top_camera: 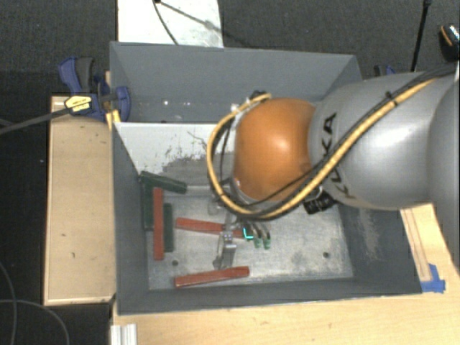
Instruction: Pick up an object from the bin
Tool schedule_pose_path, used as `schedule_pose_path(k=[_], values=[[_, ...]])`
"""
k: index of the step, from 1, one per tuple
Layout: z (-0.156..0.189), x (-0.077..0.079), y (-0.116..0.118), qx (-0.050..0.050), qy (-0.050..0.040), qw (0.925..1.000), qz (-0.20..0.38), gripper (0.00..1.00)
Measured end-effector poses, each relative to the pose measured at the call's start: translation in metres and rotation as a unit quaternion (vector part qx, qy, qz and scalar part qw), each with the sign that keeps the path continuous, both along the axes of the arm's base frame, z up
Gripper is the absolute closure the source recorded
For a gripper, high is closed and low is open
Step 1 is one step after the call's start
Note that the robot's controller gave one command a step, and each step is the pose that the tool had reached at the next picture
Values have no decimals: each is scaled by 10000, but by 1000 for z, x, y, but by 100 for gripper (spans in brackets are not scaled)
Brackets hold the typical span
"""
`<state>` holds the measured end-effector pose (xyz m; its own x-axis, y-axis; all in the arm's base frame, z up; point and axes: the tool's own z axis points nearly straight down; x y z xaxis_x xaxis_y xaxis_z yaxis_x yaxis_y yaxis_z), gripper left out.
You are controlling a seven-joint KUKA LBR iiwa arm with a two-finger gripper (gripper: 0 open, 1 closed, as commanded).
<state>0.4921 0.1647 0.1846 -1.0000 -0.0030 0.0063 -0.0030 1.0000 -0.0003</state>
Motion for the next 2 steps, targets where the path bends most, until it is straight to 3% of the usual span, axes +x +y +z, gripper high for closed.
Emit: schedule_pose_path(k=[1,2], values=[[-116,20,-60,2,-19,9980,639,0],[-111,22,-57,15,-55,9980,628,100]])
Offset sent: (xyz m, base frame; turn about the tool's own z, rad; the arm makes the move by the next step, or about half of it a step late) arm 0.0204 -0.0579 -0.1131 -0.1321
